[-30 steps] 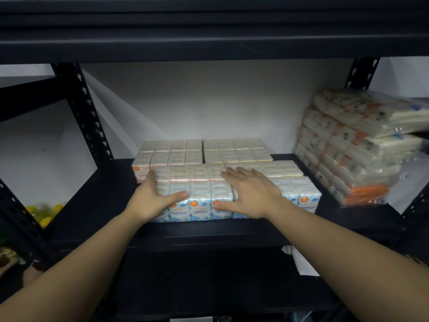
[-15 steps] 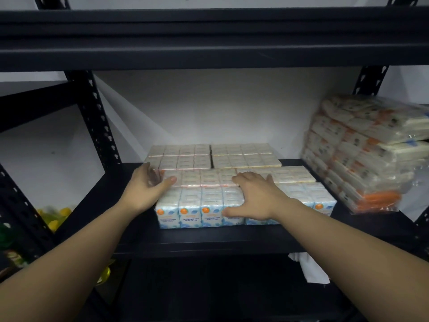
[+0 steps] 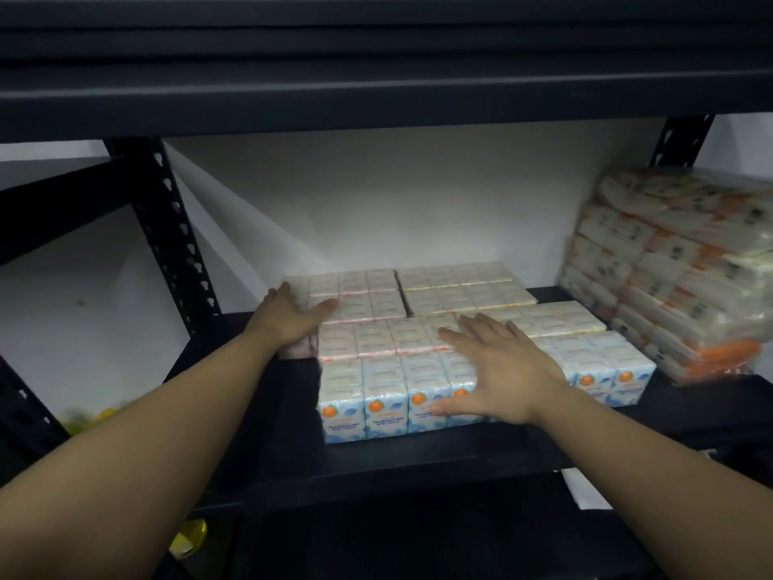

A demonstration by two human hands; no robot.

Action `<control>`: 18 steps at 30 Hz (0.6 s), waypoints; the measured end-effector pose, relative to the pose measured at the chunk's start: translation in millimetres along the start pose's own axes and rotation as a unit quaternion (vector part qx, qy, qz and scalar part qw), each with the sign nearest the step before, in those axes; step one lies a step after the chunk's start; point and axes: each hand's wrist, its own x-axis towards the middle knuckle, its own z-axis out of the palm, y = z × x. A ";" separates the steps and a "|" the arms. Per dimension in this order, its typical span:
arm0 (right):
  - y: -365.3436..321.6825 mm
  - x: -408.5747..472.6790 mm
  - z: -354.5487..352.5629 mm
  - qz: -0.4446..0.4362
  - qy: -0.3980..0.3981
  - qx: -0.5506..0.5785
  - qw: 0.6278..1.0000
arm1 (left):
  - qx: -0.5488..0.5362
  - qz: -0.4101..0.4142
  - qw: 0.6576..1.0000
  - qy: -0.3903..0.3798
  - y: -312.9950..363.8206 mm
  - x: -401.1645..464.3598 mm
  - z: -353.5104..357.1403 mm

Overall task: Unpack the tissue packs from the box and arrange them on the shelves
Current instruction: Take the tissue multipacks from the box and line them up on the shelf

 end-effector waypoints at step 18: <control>0.1 4.4 0.3 0.002 0.008 -0.005 1.000 | -0.175 0.028 0.984 -0.022 23.9 8.7 7.8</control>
